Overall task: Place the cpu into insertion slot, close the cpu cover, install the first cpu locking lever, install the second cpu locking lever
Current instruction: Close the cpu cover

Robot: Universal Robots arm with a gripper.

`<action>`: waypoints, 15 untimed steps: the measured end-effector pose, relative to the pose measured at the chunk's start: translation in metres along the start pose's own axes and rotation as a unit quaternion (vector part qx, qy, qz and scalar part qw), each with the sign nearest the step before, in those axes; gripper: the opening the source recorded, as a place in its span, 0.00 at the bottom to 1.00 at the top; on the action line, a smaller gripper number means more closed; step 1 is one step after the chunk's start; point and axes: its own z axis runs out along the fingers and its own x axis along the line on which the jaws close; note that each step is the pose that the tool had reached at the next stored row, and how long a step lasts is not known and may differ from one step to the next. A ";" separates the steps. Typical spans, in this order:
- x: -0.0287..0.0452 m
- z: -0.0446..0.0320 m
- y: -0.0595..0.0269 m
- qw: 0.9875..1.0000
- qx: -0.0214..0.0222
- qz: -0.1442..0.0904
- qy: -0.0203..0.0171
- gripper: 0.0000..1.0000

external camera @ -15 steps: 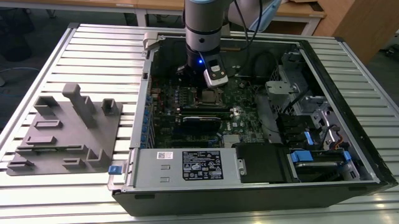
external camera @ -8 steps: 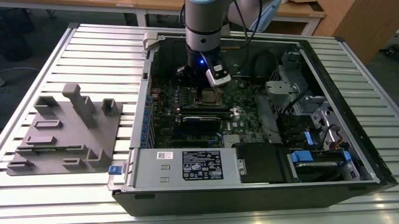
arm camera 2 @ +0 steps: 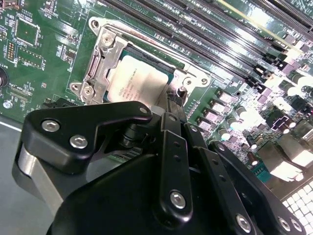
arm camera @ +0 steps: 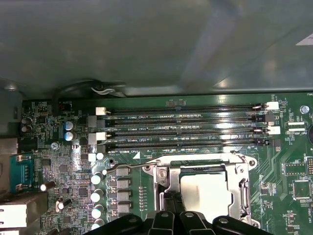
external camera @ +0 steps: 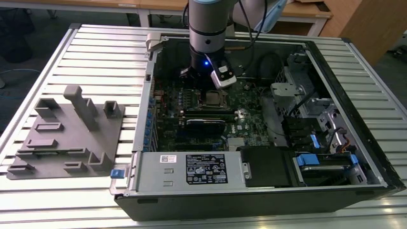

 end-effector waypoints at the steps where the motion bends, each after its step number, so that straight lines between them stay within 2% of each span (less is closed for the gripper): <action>1: 0.0000 0.0000 0.0000 1.000 0.000 0.000 0.000 0.11; 15: 0.0031 0.0018 -0.0003 1.000 0.000 -0.001 -0.001 0.11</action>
